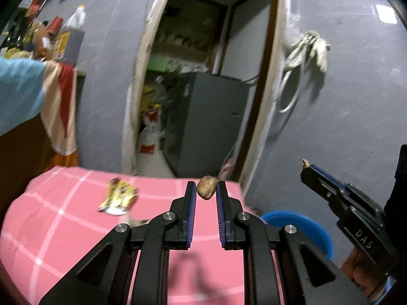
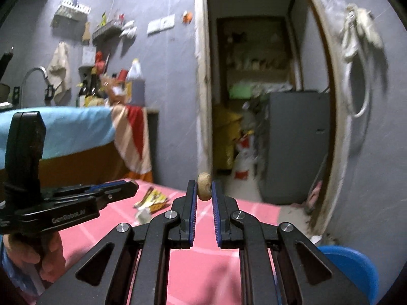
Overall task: Collect trash
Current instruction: 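Carry both brown nuts over the blue bucket and open both grippers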
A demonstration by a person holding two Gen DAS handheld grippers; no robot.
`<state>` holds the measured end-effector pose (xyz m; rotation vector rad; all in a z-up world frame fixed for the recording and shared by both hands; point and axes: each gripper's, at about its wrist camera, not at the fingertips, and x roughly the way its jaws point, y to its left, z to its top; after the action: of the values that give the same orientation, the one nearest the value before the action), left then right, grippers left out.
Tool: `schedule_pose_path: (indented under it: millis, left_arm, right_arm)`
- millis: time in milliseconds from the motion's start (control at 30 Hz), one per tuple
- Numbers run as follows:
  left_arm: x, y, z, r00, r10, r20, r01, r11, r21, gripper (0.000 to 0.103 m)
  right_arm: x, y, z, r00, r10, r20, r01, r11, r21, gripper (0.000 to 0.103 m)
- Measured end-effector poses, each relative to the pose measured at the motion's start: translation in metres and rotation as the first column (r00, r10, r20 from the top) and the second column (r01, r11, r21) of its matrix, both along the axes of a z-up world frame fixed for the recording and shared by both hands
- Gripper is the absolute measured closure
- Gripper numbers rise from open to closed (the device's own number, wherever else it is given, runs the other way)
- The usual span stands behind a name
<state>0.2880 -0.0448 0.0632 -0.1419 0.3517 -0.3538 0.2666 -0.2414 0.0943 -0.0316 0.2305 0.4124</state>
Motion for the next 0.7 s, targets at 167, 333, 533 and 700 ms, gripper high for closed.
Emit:
schedule_pose_path:
  millis: [167,333,533,700]
  left_arm:
    - [-0.009,-0.033,0.016,0.996,-0.06,0.064,0.061,0.998,-0.013,0.09]
    - [-0.012,-0.068,0.024,0.987,-0.126,0.095,0.127,0.992,-0.007,0.09]
    - [-0.008,-0.104,0.023,0.98,-0.186,0.075,0.186,0.982,0.006,0.09]
    - [0.001,-0.128,0.014,0.974,-0.226,0.03,0.226,0.974,-0.006,0.09]
  right_arm:
    - [-0.014,-0.03,0.009,0.995,-0.09,0.053,0.089,0.996,0.015,0.093]
    - [-0.027,-0.062,0.014,0.983,-0.169,0.078,0.167,0.985,0.037,0.093]
    - [-0.035,-0.092,0.008,0.97,-0.234,0.061,0.232,0.972,0.042,0.093]
    - [-0.036,-0.115,-0.004,0.961,-0.276,0.019,0.275,0.96,0.057,0.093]
